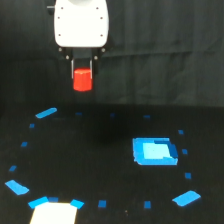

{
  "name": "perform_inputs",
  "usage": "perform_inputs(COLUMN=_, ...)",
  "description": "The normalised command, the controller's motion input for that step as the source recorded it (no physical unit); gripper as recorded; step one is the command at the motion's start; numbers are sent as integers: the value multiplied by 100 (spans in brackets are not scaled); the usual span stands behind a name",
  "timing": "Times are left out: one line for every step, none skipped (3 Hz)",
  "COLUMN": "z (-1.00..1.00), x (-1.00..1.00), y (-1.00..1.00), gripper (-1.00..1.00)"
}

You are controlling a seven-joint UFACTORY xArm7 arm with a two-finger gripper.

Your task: Pick up the red object from the table

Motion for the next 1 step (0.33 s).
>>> perform_inputs(z=17, x=-25, y=-23, gripper=-100)
